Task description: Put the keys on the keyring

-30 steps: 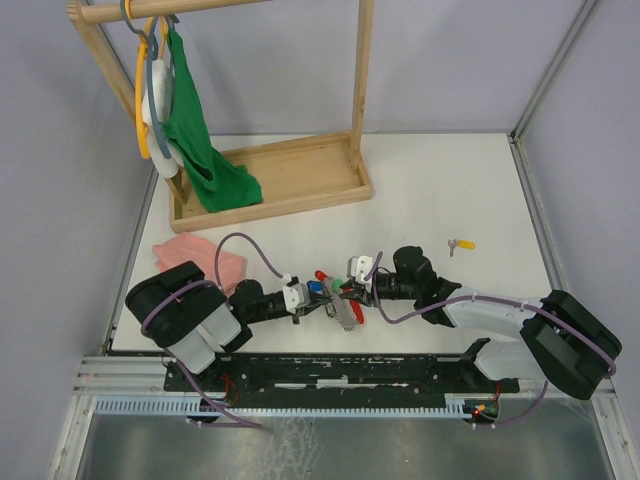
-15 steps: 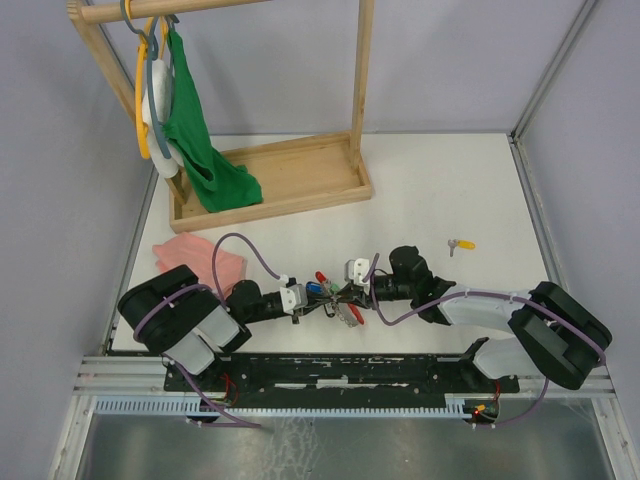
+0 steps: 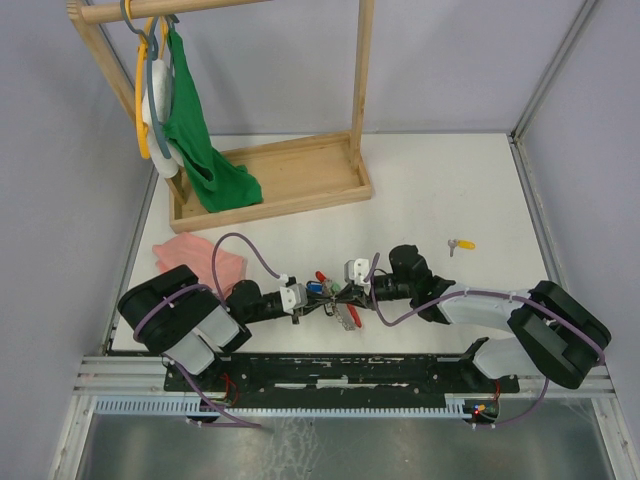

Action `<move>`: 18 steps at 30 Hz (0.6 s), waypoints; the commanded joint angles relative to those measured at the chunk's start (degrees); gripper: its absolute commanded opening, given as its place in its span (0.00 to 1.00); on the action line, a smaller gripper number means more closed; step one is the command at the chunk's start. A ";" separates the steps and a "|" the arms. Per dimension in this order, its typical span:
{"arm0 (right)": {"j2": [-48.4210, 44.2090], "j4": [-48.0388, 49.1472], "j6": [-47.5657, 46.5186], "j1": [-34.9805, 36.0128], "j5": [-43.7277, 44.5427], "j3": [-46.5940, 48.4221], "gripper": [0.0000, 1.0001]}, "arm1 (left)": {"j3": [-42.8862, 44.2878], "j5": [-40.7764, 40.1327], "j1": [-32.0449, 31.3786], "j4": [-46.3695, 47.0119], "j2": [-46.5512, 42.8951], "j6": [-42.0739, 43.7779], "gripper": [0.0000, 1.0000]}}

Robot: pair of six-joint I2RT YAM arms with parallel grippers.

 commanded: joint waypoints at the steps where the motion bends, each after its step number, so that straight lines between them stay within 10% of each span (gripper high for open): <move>1: 0.16 1.72 0.25 -0.07 -1.62 2.76 0.08 | 0.47 1.65 0.04 13.09 -2.15 -1.65 0.03; 18: -2.23 -44.06 -11.02 4.41 11.90 21.84 0.01 | 3.82 -1.04 0.02 -7.11 -8.52 -0.89 0.24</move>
